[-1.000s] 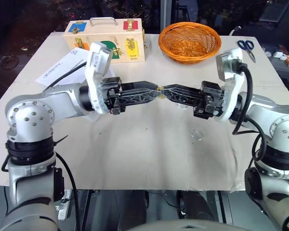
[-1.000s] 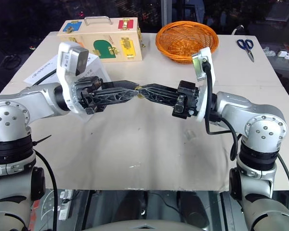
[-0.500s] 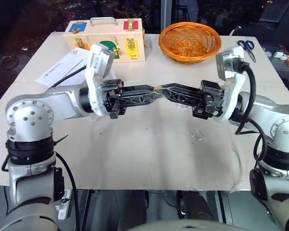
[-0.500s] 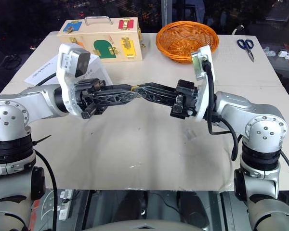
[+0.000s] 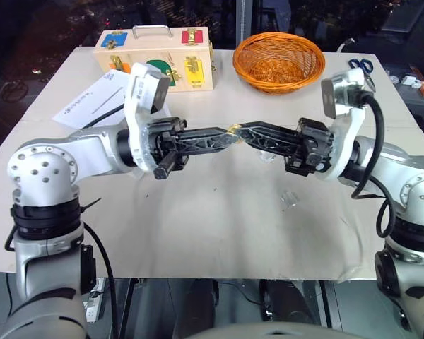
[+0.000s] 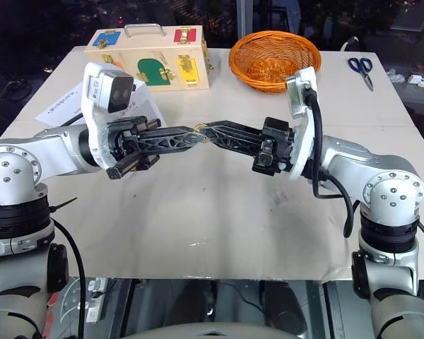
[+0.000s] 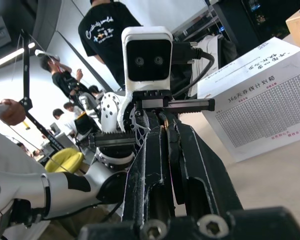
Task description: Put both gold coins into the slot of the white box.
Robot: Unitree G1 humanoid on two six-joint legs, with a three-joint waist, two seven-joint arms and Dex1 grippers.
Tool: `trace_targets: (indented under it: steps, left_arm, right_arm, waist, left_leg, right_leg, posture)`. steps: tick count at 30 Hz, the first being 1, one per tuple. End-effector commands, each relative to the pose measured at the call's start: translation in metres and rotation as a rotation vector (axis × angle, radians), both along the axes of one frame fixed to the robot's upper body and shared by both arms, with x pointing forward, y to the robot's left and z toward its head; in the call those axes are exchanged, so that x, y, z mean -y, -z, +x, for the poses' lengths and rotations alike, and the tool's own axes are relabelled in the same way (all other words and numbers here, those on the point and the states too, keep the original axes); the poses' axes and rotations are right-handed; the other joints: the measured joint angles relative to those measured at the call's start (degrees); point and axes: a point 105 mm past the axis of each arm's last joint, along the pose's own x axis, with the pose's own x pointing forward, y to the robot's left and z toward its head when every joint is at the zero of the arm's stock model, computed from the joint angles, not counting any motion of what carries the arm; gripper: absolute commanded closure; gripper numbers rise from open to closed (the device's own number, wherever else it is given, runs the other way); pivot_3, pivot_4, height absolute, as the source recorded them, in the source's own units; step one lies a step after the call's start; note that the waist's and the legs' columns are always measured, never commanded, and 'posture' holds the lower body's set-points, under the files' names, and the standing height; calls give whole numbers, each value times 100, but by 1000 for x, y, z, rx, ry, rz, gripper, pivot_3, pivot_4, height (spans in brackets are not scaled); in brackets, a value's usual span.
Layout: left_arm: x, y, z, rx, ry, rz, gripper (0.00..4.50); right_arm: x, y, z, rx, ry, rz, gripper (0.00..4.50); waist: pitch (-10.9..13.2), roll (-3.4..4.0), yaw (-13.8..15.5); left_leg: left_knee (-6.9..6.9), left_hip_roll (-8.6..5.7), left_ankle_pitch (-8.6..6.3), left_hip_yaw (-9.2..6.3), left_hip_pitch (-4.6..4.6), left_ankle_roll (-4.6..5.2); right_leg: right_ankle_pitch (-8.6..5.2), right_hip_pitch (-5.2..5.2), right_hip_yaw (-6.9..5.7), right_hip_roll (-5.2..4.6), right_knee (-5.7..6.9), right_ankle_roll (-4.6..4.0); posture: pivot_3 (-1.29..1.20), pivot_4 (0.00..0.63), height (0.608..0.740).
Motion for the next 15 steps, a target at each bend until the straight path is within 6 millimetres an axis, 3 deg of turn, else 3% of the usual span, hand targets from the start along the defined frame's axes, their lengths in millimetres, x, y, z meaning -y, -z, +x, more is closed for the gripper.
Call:
trace_targets:
  steps: [1,4,8,11,15]
  left_arm:
    - [-10,-16,2,58,-56,-32,4474]
    - [-11,-15,4,52,-73,-37,4474]
    - [-12,-14,3,47,-77,-34,3145]
    - [-11,-12,2,63,-83,-20,1711]
    - [-10,-11,1,69,-77,-13,1711]
  right_arm:
    - [-6,-2,-16,10,-70,9,4500]
    - [-6,-3,-16,1,-65,16,4500]
    - [-6,-3,-15,-14,-53,28,4500]
    - [-6,-3,-15,-19,-50,32,4500]
    - [-6,-3,-15,-20,-48,36,4500]
  waist:
    - [0,0,0]
    - [0,0,2]
    - [0,0,0]
    - [0,0,3]
    - [0,0,5]
  left_leg:
    - [0,0,0,0,0,0]
    - [0,0,0,0,0,0]
    - [0,0,0,0,0,0]
    - [0,0,0,0,-1,0]
    - [0,0,0,0,-1,0]
  right_leg:
    - [0,0,0,0,0,0]
    - [0,0,1,0,-1,0]
    - [0,0,0,0,-1,0]
    - [0,0,0,0,-1,0]
    - [0,0,0,0,-2,0]
  posture:
    - [0,150,726]
    - [0,150,726]
    - [0,150,726]
    - [0,150,726]
    - [0,150,726]
